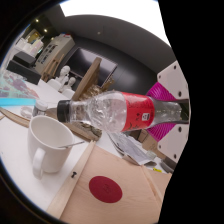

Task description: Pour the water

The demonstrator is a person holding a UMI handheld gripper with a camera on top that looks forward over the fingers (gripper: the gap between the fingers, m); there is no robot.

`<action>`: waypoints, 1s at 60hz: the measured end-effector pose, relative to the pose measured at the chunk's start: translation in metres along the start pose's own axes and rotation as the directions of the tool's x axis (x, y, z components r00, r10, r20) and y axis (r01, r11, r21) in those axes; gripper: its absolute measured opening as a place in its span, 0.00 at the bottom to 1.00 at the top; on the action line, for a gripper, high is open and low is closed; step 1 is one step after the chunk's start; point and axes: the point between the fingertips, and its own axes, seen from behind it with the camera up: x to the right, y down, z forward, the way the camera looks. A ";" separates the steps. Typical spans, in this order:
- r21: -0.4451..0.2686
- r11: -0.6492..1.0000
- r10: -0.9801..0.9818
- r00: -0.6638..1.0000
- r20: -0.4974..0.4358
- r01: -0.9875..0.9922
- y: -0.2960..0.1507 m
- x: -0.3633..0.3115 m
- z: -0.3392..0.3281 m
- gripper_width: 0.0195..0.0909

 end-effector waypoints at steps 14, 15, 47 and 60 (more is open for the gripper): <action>0.012 1.000 -0.029 1.000 -0.007 0.029 -0.018 0.005 0.008 0.05; 0.012 1.000 -0.015 1.000 -0.004 0.015 -0.018 0.006 0.007 0.05; -0.273 0.159 0.943 0.065 0.325 -0.949 -0.030 -0.027 -0.034 0.05; -0.362 -0.175 0.878 -0.311 0.363 -0.916 -0.069 -0.085 -0.029 0.05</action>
